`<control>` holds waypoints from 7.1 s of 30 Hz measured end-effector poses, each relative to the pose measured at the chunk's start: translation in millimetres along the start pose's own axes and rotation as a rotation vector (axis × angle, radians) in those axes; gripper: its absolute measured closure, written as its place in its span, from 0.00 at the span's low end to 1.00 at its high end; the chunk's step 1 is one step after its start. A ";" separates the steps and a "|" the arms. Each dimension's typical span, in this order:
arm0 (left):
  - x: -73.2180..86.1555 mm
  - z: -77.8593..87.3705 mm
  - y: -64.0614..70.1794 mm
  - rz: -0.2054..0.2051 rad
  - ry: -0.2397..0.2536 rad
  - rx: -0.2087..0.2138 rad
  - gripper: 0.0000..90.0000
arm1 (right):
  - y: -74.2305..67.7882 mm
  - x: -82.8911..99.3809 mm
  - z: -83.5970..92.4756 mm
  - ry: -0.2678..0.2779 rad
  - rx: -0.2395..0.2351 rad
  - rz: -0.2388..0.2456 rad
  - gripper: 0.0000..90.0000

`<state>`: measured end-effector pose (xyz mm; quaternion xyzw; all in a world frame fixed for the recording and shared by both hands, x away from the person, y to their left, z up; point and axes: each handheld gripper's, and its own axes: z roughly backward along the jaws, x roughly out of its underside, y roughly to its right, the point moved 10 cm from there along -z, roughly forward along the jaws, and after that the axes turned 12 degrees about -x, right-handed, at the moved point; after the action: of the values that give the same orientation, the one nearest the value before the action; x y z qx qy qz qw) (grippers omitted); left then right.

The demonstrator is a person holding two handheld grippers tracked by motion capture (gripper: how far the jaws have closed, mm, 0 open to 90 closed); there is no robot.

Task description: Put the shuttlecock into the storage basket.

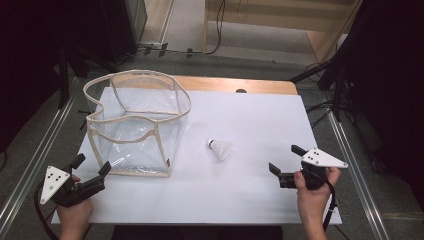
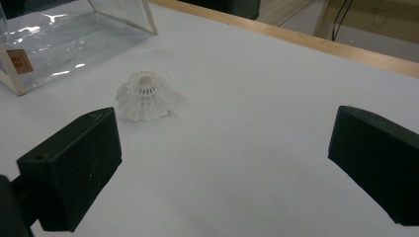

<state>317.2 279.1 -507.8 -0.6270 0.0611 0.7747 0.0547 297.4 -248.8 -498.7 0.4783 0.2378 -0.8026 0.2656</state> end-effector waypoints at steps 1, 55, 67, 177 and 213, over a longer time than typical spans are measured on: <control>0.0 0.0 -0.1 0.000 -0.001 0.000 0.13 | 0.0 -1.7 -1.4 -0.003 -0.001 0.002 0.00; 1.3 -0.5 2.8 -0.020 -0.009 0.011 0.13 | -3.4 -17.4 -133.5 -0.284 -0.171 0.046 0.98; 1.2 -0.2 3.1 -0.017 -0.008 0.015 0.13 | -0.6 -11.4 -152.7 -0.331 -0.194 0.039 0.98; 2.0 -0.8 5.1 -0.038 -0.013 0.020 0.13 | -11.7 -17.8 -178.2 -0.366 -0.061 0.042 0.97; 1.7 -1.1 5.4 -0.032 -0.012 0.025 0.13 | 15.0 -53.8 -216.1 -0.348 -0.050 0.041 0.97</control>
<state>317.0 273.7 -509.5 -0.6227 0.0604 0.7765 0.0751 467.4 -111.8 -545.3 0.3299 0.1983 -0.8615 0.3311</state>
